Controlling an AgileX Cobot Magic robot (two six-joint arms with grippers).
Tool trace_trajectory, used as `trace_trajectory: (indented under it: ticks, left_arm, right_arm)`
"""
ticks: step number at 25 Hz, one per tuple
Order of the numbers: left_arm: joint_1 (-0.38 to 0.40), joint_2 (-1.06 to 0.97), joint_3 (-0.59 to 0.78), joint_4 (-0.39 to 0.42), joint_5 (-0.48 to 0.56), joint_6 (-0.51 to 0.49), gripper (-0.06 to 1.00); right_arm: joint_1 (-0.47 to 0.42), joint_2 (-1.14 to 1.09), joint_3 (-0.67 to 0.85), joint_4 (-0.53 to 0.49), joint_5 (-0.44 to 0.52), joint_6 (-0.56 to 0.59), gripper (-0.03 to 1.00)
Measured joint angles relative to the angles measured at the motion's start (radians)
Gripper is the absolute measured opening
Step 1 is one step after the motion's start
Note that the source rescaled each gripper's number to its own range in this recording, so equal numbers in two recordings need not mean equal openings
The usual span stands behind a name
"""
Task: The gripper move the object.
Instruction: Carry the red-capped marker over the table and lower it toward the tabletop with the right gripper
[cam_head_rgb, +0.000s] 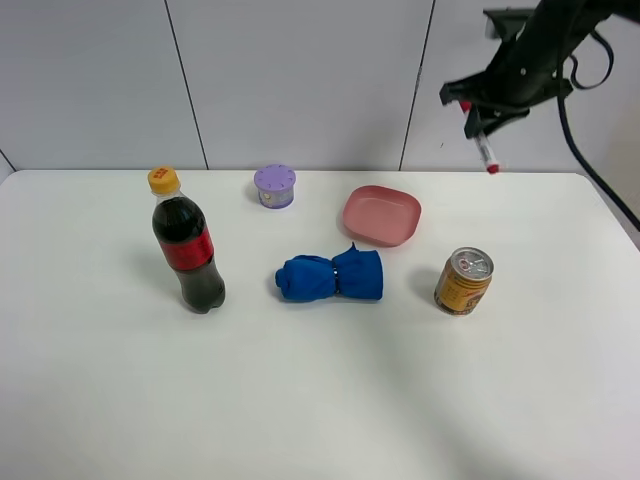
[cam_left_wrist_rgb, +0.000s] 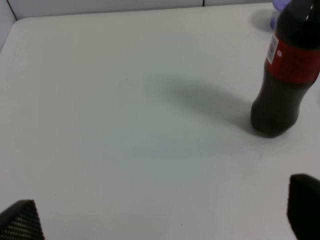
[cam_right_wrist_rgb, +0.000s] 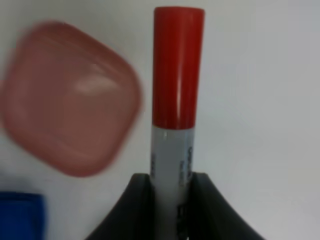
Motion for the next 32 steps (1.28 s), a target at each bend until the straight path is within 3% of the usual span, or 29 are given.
trace_trajectory:
  ticks: [4,8,20,24,25,32]
  left_arm:
    - [0.000,0.000,0.000,0.000,0.000,0.000,1.00]
    - [0.000,0.000,0.000,0.000,0.000,0.000,1.00]
    - [0.000,0.000,0.000,0.000,0.000,0.000,1.00]
    - [0.000,0.000,0.000,0.000,0.000,0.000,1.00]
    - [0.000,0.000,0.000,0.000,0.000,0.000,1.00]
    - [0.000,0.000,0.000,0.000,0.000,0.000,1.00]
  right_arm:
    - [0.104,-0.039,-0.119,0.066,0.027,-0.011,0.00]
    - [0.227,-0.021,-0.199,0.077,-0.007,0.014,0.00]
    - [0.499,0.262,-0.219,0.072,-0.363,0.265,0.00]
    - [0.547,0.375,-0.219,-0.004,-0.388,0.439,0.00]
    - [0.565,0.403,-0.219,-0.076,-0.366,0.475,0.00]
    - [0.579,0.415,-0.219,-0.185,-0.330,0.483,0.00]
